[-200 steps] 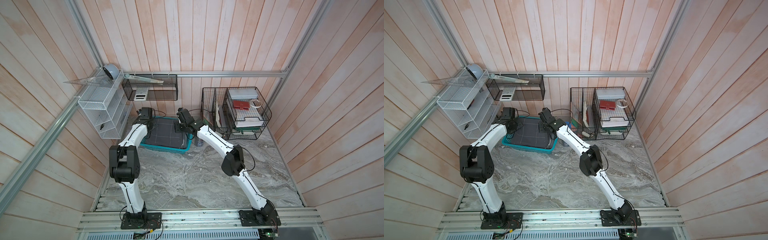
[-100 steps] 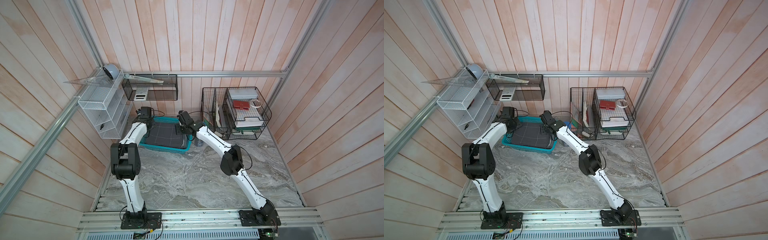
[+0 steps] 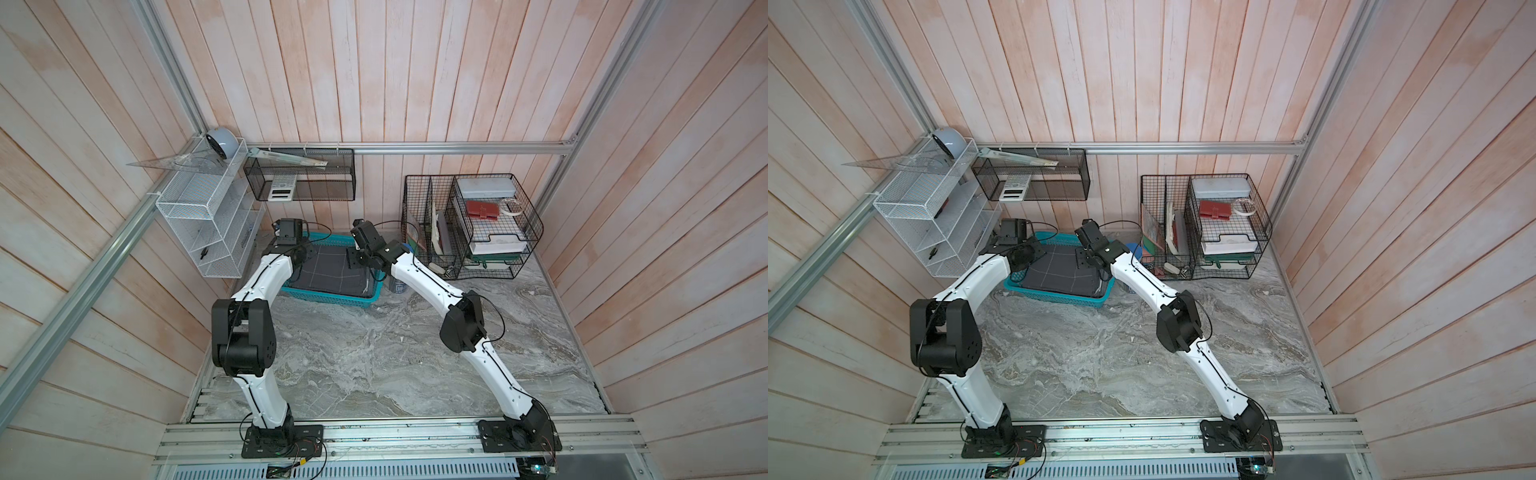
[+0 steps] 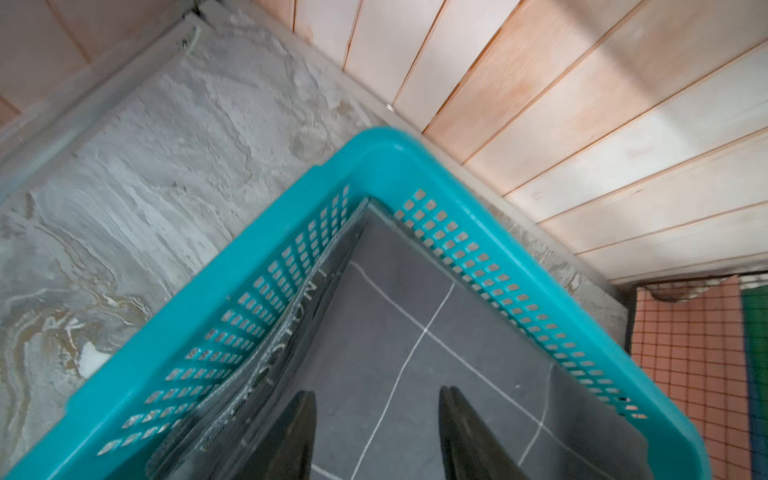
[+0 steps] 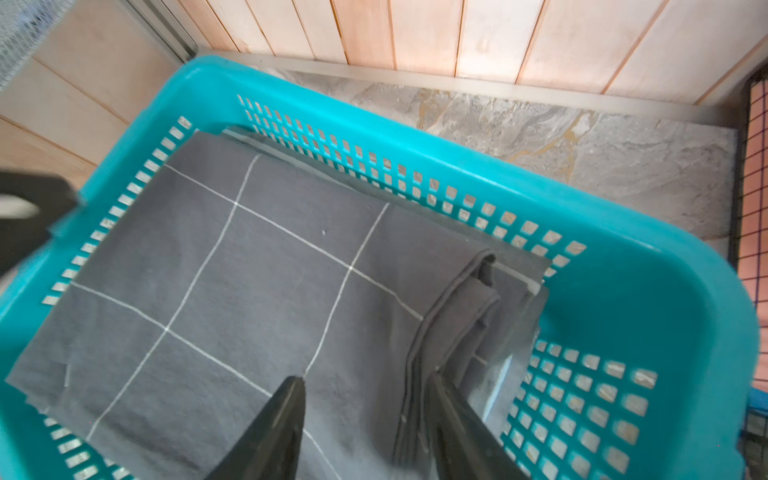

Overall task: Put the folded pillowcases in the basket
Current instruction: Place the pillowcase in the basket, then adjust the pillowcase in the basket.

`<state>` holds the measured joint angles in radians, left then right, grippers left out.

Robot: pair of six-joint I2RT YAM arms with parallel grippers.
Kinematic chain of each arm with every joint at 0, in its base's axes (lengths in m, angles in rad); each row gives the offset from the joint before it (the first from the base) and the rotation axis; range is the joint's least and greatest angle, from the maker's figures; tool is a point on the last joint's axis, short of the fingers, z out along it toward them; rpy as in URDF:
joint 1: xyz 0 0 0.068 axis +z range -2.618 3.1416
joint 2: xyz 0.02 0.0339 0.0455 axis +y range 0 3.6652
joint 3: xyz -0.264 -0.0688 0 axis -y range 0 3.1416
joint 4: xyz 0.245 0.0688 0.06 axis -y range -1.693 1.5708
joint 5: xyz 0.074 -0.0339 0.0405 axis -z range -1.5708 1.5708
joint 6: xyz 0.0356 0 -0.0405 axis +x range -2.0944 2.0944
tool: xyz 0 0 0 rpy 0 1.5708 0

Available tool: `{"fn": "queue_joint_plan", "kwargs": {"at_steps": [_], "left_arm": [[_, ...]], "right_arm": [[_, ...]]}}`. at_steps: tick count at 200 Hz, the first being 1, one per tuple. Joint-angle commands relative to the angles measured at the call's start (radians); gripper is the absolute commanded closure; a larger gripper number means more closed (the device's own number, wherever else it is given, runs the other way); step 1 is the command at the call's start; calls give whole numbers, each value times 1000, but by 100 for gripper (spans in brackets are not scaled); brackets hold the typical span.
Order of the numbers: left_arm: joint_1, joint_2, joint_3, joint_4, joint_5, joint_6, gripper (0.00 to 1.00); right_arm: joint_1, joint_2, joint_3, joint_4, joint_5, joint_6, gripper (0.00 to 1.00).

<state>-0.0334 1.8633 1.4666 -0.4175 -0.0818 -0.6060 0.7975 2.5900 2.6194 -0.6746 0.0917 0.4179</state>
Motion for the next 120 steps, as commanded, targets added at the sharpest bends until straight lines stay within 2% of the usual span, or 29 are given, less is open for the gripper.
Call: {"fn": "queue_joint_plan", "kwargs": {"at_steps": [1, 52, 90, 120], "left_arm": [[3, 38, -27, 46, 31, -26, 47], [10, 80, -20, 48, 21, -20, 46], [28, 90, -29, 48, 13, -31, 45], [27, 97, -19, 37, 21, -34, 44]], "right_arm": [[6, -20, 37, -10, 27, 2, 46], [6, -123, -55, -18, 116, -32, 45], [8, -124, -57, 10, 60, -25, 44], [6, -89, -23, 10, 36, -13, 39]]}}
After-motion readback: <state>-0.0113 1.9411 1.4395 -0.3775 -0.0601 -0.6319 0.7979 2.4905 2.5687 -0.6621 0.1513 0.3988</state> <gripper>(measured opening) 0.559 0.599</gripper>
